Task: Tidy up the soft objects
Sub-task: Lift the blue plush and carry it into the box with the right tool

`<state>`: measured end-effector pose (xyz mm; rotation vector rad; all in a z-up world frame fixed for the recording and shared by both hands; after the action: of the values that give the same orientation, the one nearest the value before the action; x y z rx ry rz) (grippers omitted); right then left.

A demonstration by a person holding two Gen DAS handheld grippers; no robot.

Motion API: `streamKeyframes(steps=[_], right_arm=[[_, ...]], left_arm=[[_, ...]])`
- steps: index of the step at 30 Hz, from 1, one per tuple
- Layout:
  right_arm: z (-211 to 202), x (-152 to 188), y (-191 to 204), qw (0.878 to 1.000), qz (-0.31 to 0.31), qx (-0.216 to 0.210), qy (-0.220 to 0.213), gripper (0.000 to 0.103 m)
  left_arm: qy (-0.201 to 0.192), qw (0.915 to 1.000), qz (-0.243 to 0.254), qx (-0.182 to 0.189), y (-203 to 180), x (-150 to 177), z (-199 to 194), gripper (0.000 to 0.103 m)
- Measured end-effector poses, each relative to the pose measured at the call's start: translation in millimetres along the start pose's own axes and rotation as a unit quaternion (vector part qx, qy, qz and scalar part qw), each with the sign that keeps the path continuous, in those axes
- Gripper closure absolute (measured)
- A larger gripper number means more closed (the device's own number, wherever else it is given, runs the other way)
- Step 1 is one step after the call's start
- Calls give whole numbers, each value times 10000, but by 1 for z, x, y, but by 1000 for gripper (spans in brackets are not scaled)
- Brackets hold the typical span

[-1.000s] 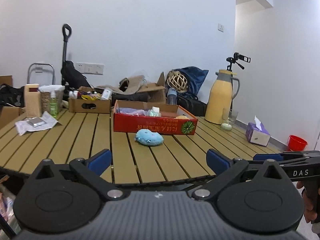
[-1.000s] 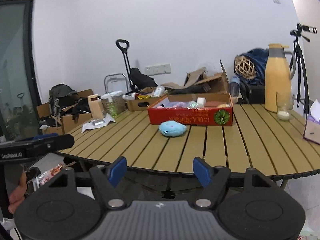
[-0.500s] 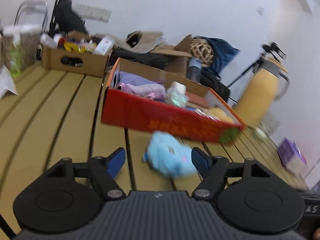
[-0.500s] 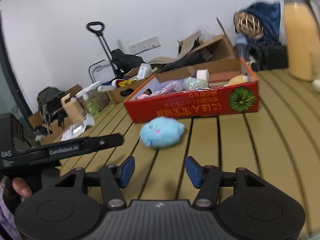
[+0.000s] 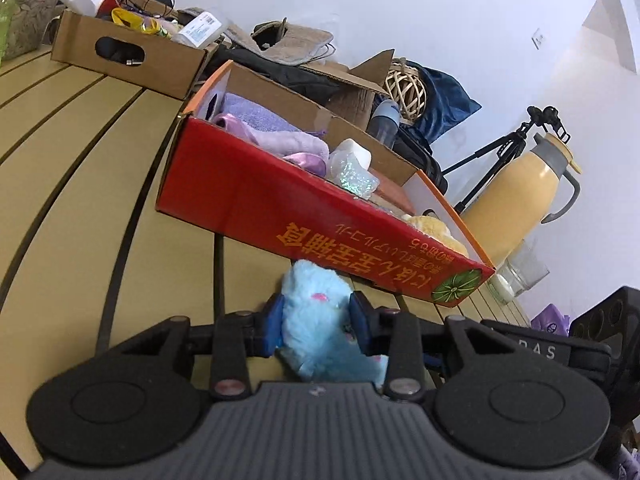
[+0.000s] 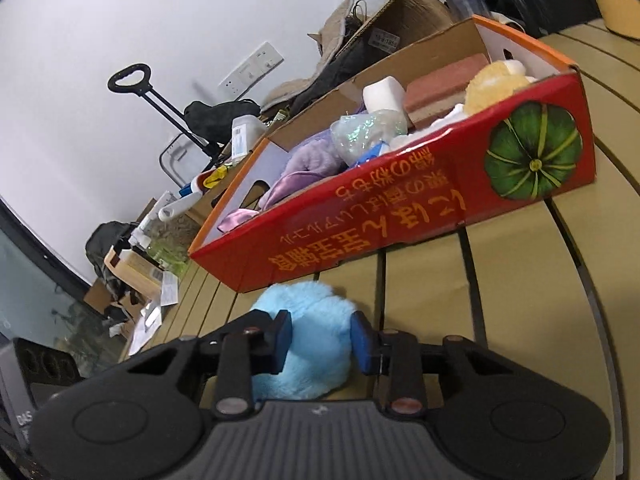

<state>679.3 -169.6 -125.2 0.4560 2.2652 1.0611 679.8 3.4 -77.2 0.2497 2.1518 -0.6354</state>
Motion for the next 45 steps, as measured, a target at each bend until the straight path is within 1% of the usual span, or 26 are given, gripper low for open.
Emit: streamKeyframes(steps=[2,5,8,10,12,14,15,17,19,22,25,27,29,32,35,39,42,45], right_arm=[[1,0,-1,10000,57,-36,17,69],[-3,2,-2,9997,240,-28,92,69],[-10,8,0,9998,142,32,115,68],[-11,12,-2,9996,217,-48,149,65],[-9,15,-2,9994,230,-152,188,69],[-11,16,1,9997,166,-123,111,71],[-16,18,5,9999,107,-105,65,72],[-36,28,15,9998,-96,-155,-49,73],[-64,45,25,9990,-334,-262,-148,73],[-108,78,29,9978,-597,-279,-115,73],[-155,107,29,9960,-841,-265,-141,75],[-183,119,30,9953,-896,-297,-213,77],[-210,129,33,9937,-1010,-339,-348,77],[-241,143,40,9913,-1129,-438,-513,78],[-262,152,47,9893,-1200,-518,-653,78],[-276,160,57,9866,-1308,-580,-777,78],[-277,161,62,9858,-1347,-597,-802,78],[-270,154,64,9856,-1364,-564,-825,78]], left_arm=[[13,10000,-35,22,0,0,0,68],[-13,10000,71,-21,-3,-1,2,67],[-56,9999,127,-47,-3,1,0,67],[-69,9999,135,-44,-3,1,0,67],[-99,9997,187,-110,-6,1,-1,68],[-131,9995,159,-221,-11,2,-8,69],[-194,9994,115,-252,-16,3,-17,69],[-428,9986,149,-276,-30,11,-45,69],[-562,9979,177,-275,-46,24,-71,69],[-542,9983,138,-191,-75,53,-109,69],[-493,9988,70,-9,-102,77,-143,69],[-524,9985,169,75,-121,86,-162,69],[-627,9973,383,91,-140,91,-181,69],[-783,9955,526,120,-160,96,-202,69],[-917,9937,627,147,-172,98,-220,69],[-1041,9921,687,141,-178,99,-233,69],[-1073,9921,634,152,-174,96,-233,69],[-1057,9923,624,179,-170,86,-222,69]])
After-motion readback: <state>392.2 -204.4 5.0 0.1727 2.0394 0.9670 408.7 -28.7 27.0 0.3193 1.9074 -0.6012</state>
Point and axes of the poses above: each gripper's, at about its wrist camera, not at the fingertips, and z roughly the way its jaws point, y to its left, x to its underside, the point moved 7 cm from there along z, roughly the way its jaws point, and after that the axes turned 14 degrees about z, right-handed, at the moved point
